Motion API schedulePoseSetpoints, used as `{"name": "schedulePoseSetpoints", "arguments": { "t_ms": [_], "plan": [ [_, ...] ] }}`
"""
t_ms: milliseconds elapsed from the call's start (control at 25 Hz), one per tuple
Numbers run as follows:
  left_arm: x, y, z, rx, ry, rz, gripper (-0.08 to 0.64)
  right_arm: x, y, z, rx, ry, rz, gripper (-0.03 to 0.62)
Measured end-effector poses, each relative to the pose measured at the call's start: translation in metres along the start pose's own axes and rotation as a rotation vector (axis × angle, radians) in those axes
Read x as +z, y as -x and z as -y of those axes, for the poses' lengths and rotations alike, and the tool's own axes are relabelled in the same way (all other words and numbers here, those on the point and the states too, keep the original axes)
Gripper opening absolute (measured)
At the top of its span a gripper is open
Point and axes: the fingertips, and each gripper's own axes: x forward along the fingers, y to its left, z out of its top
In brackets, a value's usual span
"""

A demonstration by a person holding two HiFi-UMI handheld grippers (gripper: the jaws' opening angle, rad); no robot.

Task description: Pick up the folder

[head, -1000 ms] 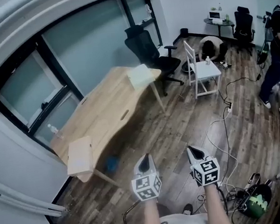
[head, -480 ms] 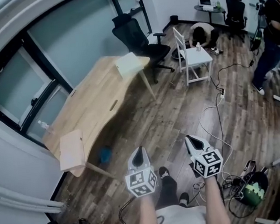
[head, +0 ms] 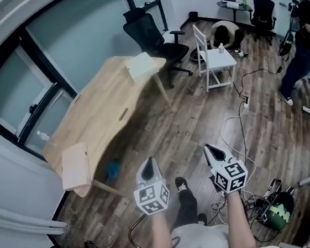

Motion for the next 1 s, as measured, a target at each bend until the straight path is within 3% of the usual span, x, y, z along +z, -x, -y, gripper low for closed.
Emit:
{"name": "schedulePoseSetpoints", "arguments": {
  "t_ms": [400,600,800,1000],
  "plan": [
    [0.025,-0.082,-0.016,-0.024,-0.055,-0.002,0.008,0.039,-0.060,0.053,-0.069,-0.039,0.051,0.002],
    [0.033,-0.130,-0.028,-0.017,-0.054,-0.015,0.008,0.056,-0.100,0.076,-0.066,-0.047,0.058,0.002],
    [0.036,-0.183,-0.038,-0.014,-0.027,-0.032,0.008,0.058,-0.150,0.091,-0.031,-0.017,0.002,0.002],
    [0.053,-0.232,-0.060,-0.008,-0.017,-0.025,0.008,0.075,-0.192,0.122,-0.062,-0.025,-0.008,0.002]
  ]
}}
